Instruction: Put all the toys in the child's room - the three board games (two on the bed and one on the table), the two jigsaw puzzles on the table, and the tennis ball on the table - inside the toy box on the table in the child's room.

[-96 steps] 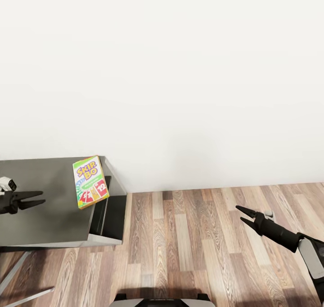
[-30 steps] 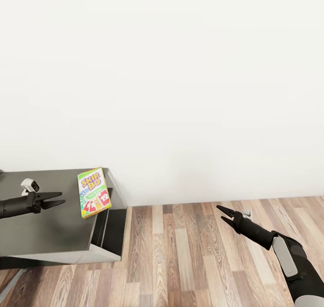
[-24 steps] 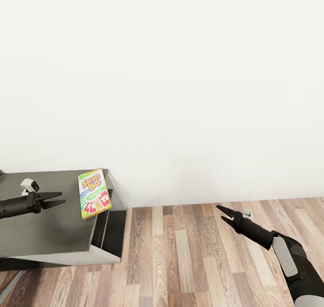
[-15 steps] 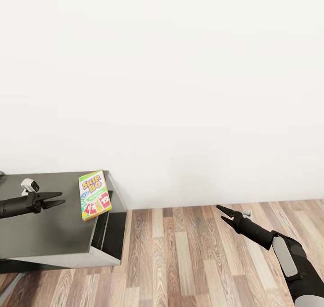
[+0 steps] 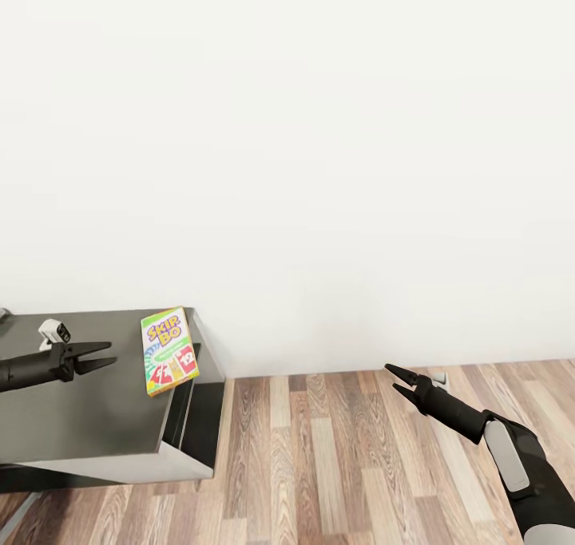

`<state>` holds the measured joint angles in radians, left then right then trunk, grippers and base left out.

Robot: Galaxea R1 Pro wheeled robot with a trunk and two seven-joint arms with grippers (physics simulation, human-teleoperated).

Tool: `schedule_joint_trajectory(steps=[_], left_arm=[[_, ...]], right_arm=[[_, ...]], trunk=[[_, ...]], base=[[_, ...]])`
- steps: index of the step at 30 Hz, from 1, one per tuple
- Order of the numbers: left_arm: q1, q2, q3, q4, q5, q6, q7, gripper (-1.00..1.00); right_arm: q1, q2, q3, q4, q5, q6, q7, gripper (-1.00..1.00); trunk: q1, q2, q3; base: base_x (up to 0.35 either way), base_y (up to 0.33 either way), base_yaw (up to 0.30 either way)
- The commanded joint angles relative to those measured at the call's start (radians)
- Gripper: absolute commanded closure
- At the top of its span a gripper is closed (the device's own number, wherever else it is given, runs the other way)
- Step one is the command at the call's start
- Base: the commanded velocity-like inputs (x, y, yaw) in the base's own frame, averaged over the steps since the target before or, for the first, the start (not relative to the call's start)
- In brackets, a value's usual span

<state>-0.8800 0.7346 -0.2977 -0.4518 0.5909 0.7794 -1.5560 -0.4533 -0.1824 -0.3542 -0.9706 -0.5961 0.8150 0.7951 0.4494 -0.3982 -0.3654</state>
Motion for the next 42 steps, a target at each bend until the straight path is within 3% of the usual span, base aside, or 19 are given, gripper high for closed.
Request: schedule_joint_trajectory(steps=[1,5,11,17,21,37,42], left_arm=[[-0.002,0.000,-0.006,0.001,0.005,0.012,-0.005,-1.00],[-0.008,0.002,-0.005,-0.011,-0.001,0.019,0.001,-1.00],[-0.012,0.014,-0.007,-0.022,-0.005,0.047,0.075,-1.00],[-0.012,0.044,-0.017,-0.023,-0.013,0.055,0.139,-1.00],[-0.012,0.057,-0.018,-0.024,-0.024,0.055,0.144,-1.00],[-0.010,0.056,-0.009,-0.021,-0.018,0.050,0.135,-1.00],[-0.006,0.042,-0.012,0.020,-0.013,0.046,0.128,-1.00]], right_arm=[[-0.001,0.000,-0.002,0.001,0.000,0.005,0.002,-1.00],[-0.001,0.000,-0.002,0.002,0.001,0.005,0.002,-1.00],[-0.001,0.004,0.004,0.003,0.006,-0.010,0.000,-1.00],[-0.001,0.045,0.006,0.003,0.007,-0.046,-0.025,-1.00],[-0.001,0.058,0.005,0.002,0.004,-0.047,-0.048,-1.00],[-0.001,0.054,0.000,-0.005,-0.010,-0.043,-0.046,-1.00],[-0.001,0.052,-0.001,-0.005,-0.010,-0.040,-0.046,-1.00]], trunk=[[0.001,-0.002,0.000],[0.001,-0.002,0.007],[0.001,-0.002,0.017],[0.001,-0.002,0.027],[0.001,-0.002,0.033],[0.001,-0.002,0.060],[0.001,-0.002,0.068]], base=[[0.000,0.000,0.000],[0.000,0.000,0.000],[0.000,0.000,0.000],[0.000,0.000,0.000],[0.000,0.000,0.000],[0.000,0.000,0.000],[0.000,0.000,0.000]])
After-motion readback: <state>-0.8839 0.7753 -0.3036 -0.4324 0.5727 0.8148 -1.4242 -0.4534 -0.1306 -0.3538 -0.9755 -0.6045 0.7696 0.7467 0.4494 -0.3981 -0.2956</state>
